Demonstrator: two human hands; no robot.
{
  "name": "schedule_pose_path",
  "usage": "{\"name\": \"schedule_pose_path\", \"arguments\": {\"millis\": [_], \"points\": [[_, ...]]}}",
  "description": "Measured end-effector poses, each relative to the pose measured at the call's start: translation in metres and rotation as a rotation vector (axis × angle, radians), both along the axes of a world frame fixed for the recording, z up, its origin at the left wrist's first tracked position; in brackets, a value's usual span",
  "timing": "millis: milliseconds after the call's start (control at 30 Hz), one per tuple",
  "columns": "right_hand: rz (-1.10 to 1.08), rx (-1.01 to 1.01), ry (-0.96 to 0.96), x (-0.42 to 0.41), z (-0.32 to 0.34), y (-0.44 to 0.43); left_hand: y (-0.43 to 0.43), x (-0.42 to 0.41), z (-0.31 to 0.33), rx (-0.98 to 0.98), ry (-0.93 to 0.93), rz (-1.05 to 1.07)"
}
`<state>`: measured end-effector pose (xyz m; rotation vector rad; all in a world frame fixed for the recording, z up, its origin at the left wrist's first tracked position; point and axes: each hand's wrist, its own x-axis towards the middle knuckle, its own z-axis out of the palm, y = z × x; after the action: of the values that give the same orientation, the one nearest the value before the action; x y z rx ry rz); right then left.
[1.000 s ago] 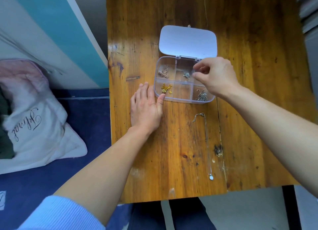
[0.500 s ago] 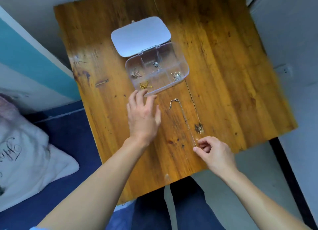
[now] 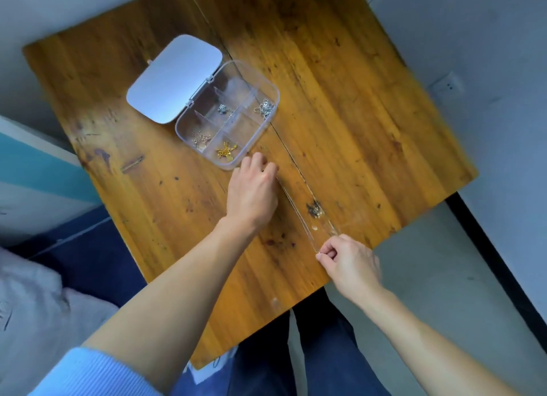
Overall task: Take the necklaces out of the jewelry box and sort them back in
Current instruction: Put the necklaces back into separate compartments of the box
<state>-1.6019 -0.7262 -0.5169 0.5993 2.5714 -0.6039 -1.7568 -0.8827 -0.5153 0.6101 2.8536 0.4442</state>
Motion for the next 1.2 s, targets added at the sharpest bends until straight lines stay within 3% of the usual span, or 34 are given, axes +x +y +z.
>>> {"name": "schedule_pose_path", "arguments": {"millis": [200,333,700,1067,1200], "points": [[0.017,-0.019,0.036,0.004,-0.003,0.006,0.004,-0.02,-0.008,-0.047,-0.097,0.005],[-0.186,-0.224,0.14,-0.002,-0.001,0.024,0.008,-0.021,-0.006,-0.056,-0.153,0.007],[-0.298,-0.312,0.463,-0.073,0.01,0.128,0.034,-0.025,-0.014,-0.208,-0.103,-0.091],[-0.197,-0.345,0.388,-0.133,0.009,0.236,0.129,-0.095,0.002,-0.155,-0.135,0.094],[-0.212,-0.34,0.311,-0.134,-0.004,0.266,0.153,-0.111,0.002,-0.08,-0.323,-0.056]]}}
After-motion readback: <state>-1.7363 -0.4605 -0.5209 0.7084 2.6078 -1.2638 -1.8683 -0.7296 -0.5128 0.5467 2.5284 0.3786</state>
